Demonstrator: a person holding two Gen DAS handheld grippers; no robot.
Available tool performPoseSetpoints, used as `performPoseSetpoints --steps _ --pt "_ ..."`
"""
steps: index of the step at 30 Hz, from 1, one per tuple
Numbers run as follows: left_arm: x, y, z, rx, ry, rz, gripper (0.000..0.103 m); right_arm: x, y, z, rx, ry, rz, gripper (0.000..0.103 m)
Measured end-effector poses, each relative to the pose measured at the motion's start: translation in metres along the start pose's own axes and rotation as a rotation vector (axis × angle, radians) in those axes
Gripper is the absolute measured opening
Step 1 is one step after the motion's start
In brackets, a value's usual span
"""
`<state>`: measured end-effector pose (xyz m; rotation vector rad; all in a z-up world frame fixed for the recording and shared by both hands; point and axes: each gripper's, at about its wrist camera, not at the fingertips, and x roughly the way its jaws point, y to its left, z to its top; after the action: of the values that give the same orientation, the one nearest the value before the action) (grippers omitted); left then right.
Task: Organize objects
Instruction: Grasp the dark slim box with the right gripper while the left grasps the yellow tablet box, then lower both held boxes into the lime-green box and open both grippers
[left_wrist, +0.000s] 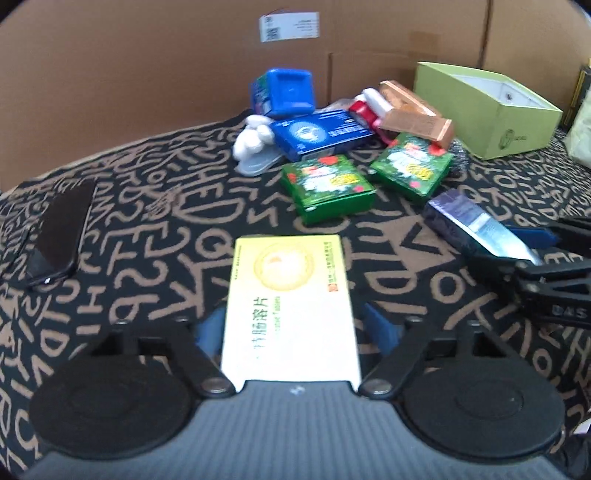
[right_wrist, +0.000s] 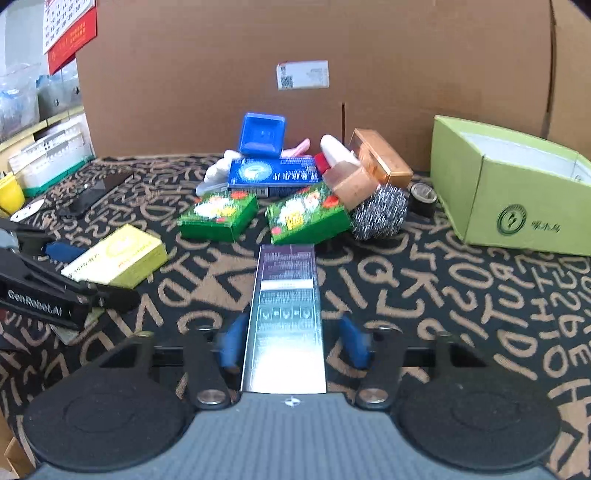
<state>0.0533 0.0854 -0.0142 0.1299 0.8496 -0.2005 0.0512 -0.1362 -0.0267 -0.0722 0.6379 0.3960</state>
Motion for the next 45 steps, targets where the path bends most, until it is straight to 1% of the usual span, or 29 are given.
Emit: performPoseSetpoints --steps 1,3,4,6,8,11,15,18,21,23,27,29,32,36,41,45 --pt "-0.001 -0.002 0.001 0.008 0.003 -0.005 0.065 -0.002 0.0 -0.002 -0.009 -0.008 0.005 0.043" --pt "-0.005 -0.008 0.001 0.013 0.006 -0.006 0.065 -0.006 -0.003 -0.003 0.008 -0.012 0.017 0.043" --pt "-0.008 -0.01 0.002 0.016 0.003 -0.02 0.065 -0.01 -0.006 -0.005 0.024 -0.022 0.026 0.043" --pt "-0.018 -0.016 0.006 0.012 -0.016 -0.074 0.065 -0.022 -0.013 -0.006 0.051 -0.043 0.039 0.043" --pt "-0.032 -0.025 0.017 0.013 -0.053 -0.137 0.065 -0.036 -0.023 -0.006 0.075 -0.068 0.046 0.043" --pt "-0.048 -0.045 0.043 0.03 -0.123 -0.218 0.065 -0.059 -0.045 0.002 0.092 -0.12 0.014 0.043" --pt "-0.053 -0.075 0.085 0.038 -0.188 -0.325 0.065 -0.083 -0.08 0.02 0.112 -0.174 -0.04 0.043" --pt "-0.05 -0.101 0.12 0.052 -0.234 -0.345 0.065 -0.094 -0.107 0.037 0.117 -0.209 -0.093 0.043" --pt "-0.039 -0.127 0.157 0.04 -0.245 -0.381 0.065 -0.097 -0.132 0.056 0.107 -0.234 -0.149 0.043" --pt "-0.03 -0.145 0.18 0.035 -0.254 -0.365 0.065 -0.096 -0.149 0.071 0.097 -0.253 -0.195 0.043" --pt "-0.001 -0.176 0.22 0.018 -0.251 -0.334 0.065 -0.085 -0.188 0.096 0.126 -0.273 -0.245 0.043" --pt "0.019 -0.187 0.236 0.001 -0.249 -0.312 0.065 -0.073 -0.207 0.107 0.139 -0.271 -0.281 0.043" --pt "0.05 -0.202 0.254 -0.011 -0.261 -0.259 0.065 -0.051 -0.233 0.121 0.167 -0.265 -0.326 0.043" --pt "0.086 -0.215 0.268 -0.019 -0.244 -0.232 0.065 -0.021 -0.261 0.131 0.208 -0.263 -0.365 0.043" --pt "0.119 -0.224 0.276 -0.021 -0.211 -0.216 0.065 0.004 -0.28 0.132 0.244 -0.273 -0.36 0.043" --pt "0.14 -0.226 0.275 -0.02 -0.2 -0.21 0.067 0.028 -0.288 0.121 0.242 -0.228 -0.387 0.043"
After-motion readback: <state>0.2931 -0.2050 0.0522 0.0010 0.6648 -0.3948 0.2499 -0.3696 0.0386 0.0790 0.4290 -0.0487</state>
